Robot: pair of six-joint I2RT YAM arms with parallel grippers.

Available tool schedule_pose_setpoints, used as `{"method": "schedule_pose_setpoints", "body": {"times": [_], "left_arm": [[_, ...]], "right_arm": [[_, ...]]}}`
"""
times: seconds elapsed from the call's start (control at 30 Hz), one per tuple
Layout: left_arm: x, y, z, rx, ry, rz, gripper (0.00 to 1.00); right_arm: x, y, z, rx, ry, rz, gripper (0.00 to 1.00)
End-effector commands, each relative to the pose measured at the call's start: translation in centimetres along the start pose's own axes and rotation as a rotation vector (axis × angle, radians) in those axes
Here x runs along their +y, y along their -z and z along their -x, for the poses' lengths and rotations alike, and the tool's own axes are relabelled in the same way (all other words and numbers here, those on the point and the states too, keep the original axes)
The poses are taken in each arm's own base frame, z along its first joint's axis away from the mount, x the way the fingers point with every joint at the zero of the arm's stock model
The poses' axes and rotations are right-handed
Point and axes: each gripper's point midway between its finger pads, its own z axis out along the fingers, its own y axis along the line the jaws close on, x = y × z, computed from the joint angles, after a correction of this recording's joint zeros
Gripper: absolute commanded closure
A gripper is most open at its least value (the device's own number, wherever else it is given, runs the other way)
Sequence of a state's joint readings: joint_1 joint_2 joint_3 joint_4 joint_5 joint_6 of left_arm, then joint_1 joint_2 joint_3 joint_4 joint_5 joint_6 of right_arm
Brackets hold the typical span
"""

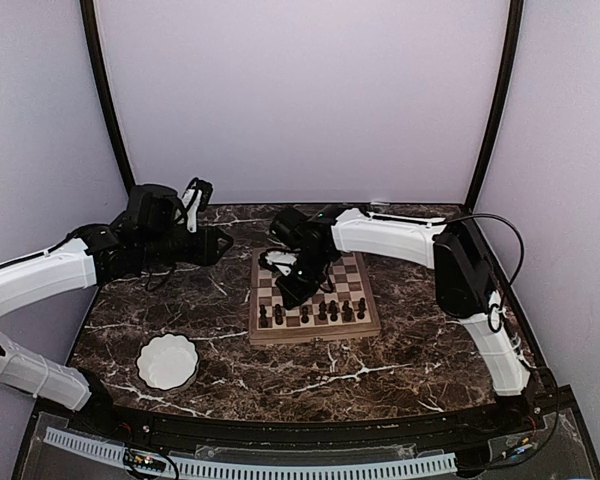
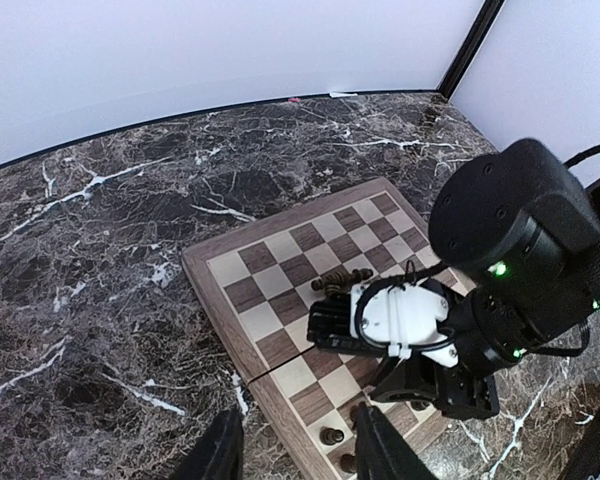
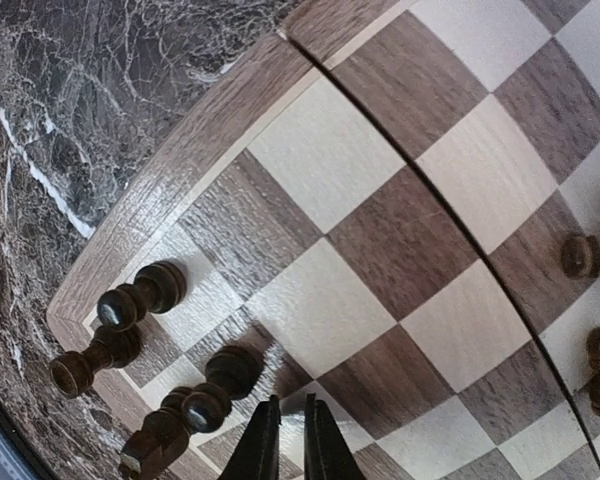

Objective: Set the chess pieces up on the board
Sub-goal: Adjust the pawn at g7, then pick up the pawn from the chessboard.

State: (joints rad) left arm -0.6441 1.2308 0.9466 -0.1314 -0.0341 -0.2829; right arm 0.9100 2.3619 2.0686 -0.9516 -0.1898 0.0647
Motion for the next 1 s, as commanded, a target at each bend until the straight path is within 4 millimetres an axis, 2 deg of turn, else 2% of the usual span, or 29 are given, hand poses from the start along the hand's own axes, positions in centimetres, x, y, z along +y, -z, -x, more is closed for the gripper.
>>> {"method": "schedule_pose_setpoints", "body": {"times": [0.0, 0.1, 0.2, 0.27, 0.67, 0.97], "left_arm": [[-0.1, -0.3, -0.9, 0.05, 0.011, -0.01, 0.6], [-0.2, -0.6, -0.7, 0.057, 0.014, -0.013, 0.59], [-0.9, -0.7, -0.4, 0.072, 0.017, -0.044, 0.6], [-1.2, -0.6, -0.1, 0.072, 0.015, -0.056, 0.59], [-1.9, -0.4, -0.3, 0.108, -0.009, -0.091, 0.56], [-2.1, -0.7, -0.9, 0.129, -0.011, -0.103, 0.56]], "right_arm": [[-1.9, 7.2, 2.9, -0.173, -0.011, -0.071, 0.84], [-4.0, 9.7, 4.0, -0.244, -0.046, -0.12, 0.77], [-6.5, 10.2, 4.2, -0.253, -0.101, -0.155, 0.74], [-7.5, 9.9, 4.2, -0.243, -0.117, -0.161, 0.74], [-8.5, 5.1, 2.6, -0.144, -0.119, -0.151, 0.71], [-8.8, 3.2, 2.4, -0.119, -0.112, -0.145, 0.63]]}}
